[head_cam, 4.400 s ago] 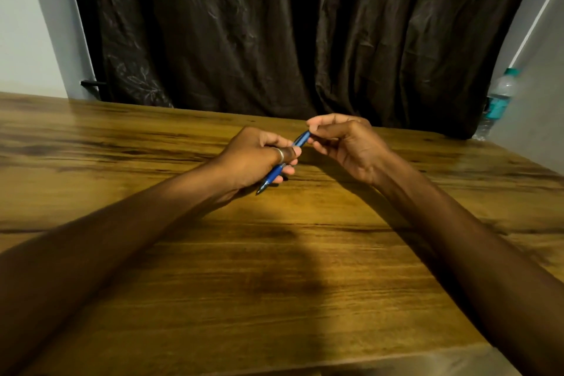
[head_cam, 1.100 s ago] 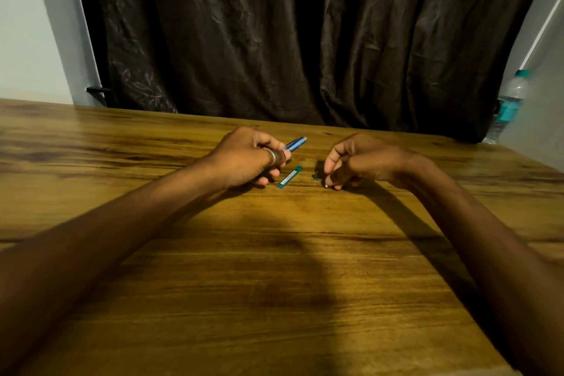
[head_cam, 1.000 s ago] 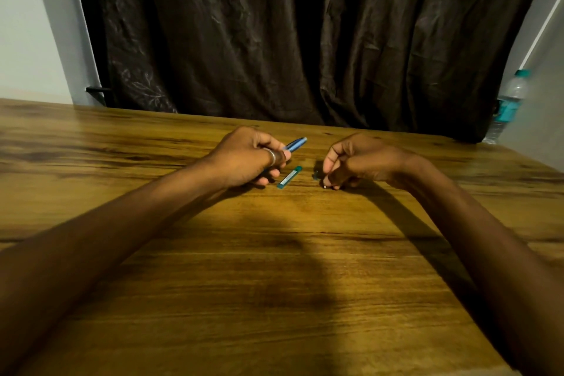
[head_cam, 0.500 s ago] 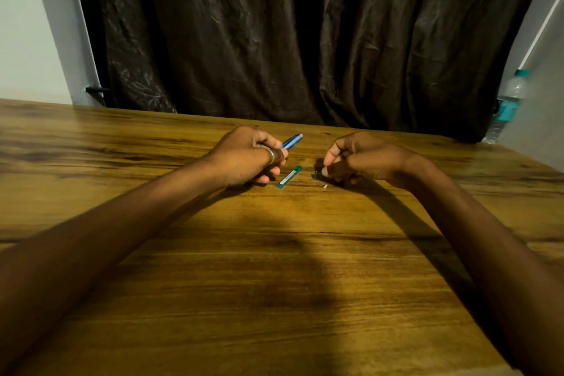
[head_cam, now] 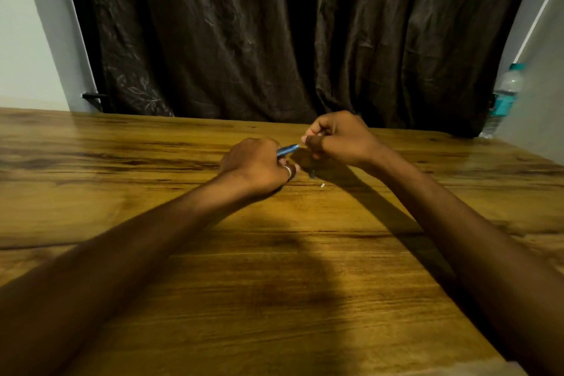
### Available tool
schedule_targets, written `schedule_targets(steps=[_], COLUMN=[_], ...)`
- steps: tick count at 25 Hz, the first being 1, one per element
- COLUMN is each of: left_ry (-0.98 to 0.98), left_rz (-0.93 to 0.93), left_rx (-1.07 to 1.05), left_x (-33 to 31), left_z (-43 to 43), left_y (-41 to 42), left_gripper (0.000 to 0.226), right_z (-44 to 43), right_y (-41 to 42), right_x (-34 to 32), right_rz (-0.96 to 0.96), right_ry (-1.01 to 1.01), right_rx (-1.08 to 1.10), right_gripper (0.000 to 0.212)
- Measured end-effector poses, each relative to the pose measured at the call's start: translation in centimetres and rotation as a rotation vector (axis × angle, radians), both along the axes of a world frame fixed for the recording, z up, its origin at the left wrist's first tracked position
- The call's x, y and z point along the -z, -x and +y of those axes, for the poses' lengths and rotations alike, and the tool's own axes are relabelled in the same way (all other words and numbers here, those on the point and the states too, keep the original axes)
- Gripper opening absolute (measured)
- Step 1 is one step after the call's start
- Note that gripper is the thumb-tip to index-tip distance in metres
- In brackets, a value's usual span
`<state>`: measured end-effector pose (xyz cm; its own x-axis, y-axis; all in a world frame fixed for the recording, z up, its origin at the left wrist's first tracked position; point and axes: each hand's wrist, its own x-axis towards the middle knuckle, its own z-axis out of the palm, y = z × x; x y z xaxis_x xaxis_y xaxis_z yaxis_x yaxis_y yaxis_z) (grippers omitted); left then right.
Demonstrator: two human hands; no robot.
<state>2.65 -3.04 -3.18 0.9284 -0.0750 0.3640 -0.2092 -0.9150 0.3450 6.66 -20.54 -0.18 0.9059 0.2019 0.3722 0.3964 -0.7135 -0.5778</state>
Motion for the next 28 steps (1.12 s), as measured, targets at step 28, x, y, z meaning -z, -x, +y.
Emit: schedule_targets(steps=[28], left_ry=[0.449], left_rz=[0.107], left_rx=[0.300], left_x=[-2.3], left_z=[4.3], left_y=[-0.6], left_gripper=[0.013], right_z=[1.8], right_y=[1.8], right_x=[0.3], right_rz=[0.152], right_ry=[-0.487], right_rx=[-0.256], right_gripper=[0.018])
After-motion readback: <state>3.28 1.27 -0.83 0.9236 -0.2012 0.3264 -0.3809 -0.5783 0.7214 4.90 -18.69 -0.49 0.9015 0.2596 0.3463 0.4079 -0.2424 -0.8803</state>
